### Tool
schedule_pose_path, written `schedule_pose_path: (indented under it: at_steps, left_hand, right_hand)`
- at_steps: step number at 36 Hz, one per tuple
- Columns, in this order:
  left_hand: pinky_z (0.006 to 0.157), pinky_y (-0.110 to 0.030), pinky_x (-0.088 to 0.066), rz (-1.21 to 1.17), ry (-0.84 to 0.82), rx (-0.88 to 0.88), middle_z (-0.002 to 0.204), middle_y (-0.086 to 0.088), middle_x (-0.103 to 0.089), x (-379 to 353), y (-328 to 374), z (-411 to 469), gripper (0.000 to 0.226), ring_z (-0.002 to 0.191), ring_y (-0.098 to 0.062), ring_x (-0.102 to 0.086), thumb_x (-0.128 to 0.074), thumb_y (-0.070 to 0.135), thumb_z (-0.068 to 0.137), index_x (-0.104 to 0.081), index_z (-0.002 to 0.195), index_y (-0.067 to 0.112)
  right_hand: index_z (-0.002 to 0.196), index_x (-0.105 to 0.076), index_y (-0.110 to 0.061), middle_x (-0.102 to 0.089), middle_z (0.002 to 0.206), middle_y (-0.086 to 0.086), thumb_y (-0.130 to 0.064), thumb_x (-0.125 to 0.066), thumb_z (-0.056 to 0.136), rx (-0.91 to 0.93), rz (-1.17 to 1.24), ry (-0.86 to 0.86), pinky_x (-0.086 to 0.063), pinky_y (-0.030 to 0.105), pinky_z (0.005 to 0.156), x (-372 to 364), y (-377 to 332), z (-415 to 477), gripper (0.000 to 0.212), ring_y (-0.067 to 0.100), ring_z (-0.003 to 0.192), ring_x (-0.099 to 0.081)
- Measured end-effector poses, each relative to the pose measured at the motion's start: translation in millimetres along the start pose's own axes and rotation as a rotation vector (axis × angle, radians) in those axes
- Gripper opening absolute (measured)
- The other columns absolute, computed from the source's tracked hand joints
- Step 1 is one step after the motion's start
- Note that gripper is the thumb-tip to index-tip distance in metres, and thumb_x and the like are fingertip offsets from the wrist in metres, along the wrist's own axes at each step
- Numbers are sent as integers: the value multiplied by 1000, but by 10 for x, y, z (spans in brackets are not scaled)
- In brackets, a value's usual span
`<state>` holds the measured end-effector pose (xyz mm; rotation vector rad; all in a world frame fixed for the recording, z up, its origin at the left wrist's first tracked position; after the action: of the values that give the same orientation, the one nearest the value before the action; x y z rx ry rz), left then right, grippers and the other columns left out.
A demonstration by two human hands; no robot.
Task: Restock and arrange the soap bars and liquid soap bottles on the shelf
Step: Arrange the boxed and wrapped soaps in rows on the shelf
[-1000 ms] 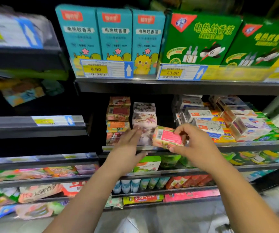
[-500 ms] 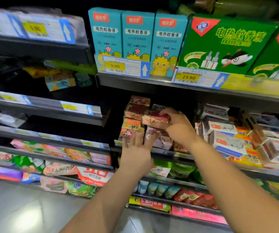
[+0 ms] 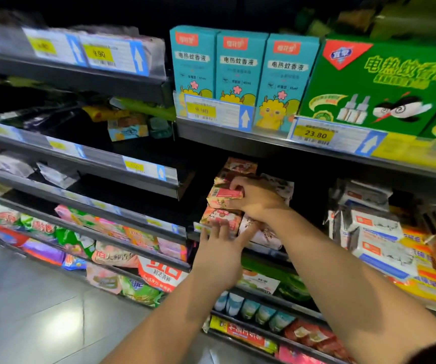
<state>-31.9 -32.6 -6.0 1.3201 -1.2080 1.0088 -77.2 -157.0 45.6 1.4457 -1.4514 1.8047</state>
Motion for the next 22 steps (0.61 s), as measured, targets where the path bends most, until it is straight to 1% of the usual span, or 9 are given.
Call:
schedule_pose_path:
  at_steps: [5, 8, 10, 12, 14, 16, 18, 19, 22]
  left_hand:
    - [119, -60, -13, 46, -24, -25, 151, -22, -25, 0, -46, 60, 98, 142, -44, -19, -56, 29, 92, 23, 145, 52]
    - [117, -58, -20, 73, -19, -63, 147, -20, -27, 2, -58, 83, 100, 136, -42, -26, -57, 32, 92, 26, 144, 49]
    - [113, -57, -26, 80, -5, -84, 143, -21, -30, 12, -73, 92, 99, 130, -42, -31, -56, 33, 92, 26, 147, 46]
    - [104, -58, -36, 120, 60, -111, 133, -22, -41, 3, -67, 95, 101, 119, -42, -42, -58, 31, 88, 22, 150, 43]
    - [96, -57, -42, 124, 90, -143, 124, -21, -50, 16, -56, 85, 103, 110, -41, -49, -59, 27, 83, 17, 151, 42]
    - [95, -56, -41, 134, 106, -174, 122, -21, -50, -27, -101, 117, 102, 110, -41, -49, -58, 24, 84, 15, 153, 41]
    - [86, -56, -47, 148, 120, -205, 110, -23, -55, 12, -102, 164, 109, 98, -40, -55, -67, 24, 78, 8, 155, 41]
    - [80, -56, -49, 158, 139, -204, 103, -23, -57, 52, -96, 180, 110, 92, -39, -56, -69, 22, 75, 4, 156, 40]
    - [88, -52, -45, 157, 106, -267, 120, -24, -51, 9, -61, 177, 100, 104, -38, -53, -51, 17, 90, 23, 152, 40]
  right_hand:
    - [99, -62, -31, -65, 89, -10, -47, -79, 77, -70, 22, 17, -47, 17, 53, -10, 136, 63, 32, 5, 62, -66]
    - [103, -73, -26, -58, 105, -15, -44, -81, 77, -81, 33, 55, -38, 7, 66, -17, 192, 94, 32, 3, 91, -60]
    - [110, -75, -12, -55, 107, -10, -32, -76, 86, -16, 53, 34, -35, 2, 74, -58, 171, 61, 32, 2, 95, -53]
    - [110, -75, -5, -60, 112, -1, -23, -74, 89, 21, 4, 118, -40, 7, 88, 36, 167, -48, 27, 0, 99, -54]
    - [108, -76, -12, -66, 121, 6, -26, -73, 89, -23, 69, 206, -44, 28, 104, 136, 329, -157, 24, 14, 113, -60]
    - [116, -73, -19, -72, 116, 6, -29, -66, 94, -106, 60, 254, -48, 27, 95, 283, 451, -337, 25, 21, 106, -66]
    - [118, -72, -18, -75, 93, 6, -24, -63, 96, -176, -63, 308, -43, 16, 68, 476, 565, -551, 25, 20, 79, -66]
    - [117, -72, -17, -73, 88, 8, -21, -64, 95, -221, -144, 321, -44, 18, 66, 560, 657, -654, 24, 21, 75, -65]
    - [116, -70, -24, -71, 111, 11, -23, -67, 89, -392, -389, 190, -47, 30, 81, 631, 928, -899, 28, 31, 103, -64]
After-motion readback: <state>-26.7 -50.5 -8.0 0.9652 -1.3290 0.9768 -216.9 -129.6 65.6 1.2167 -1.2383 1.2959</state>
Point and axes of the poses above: each hand's wrist, its own z-axis towards the middle knuckle, its own x-axis out of the back of the hand, y = z × x, the point moved 8 cm from there along z, towards the middle knuckle
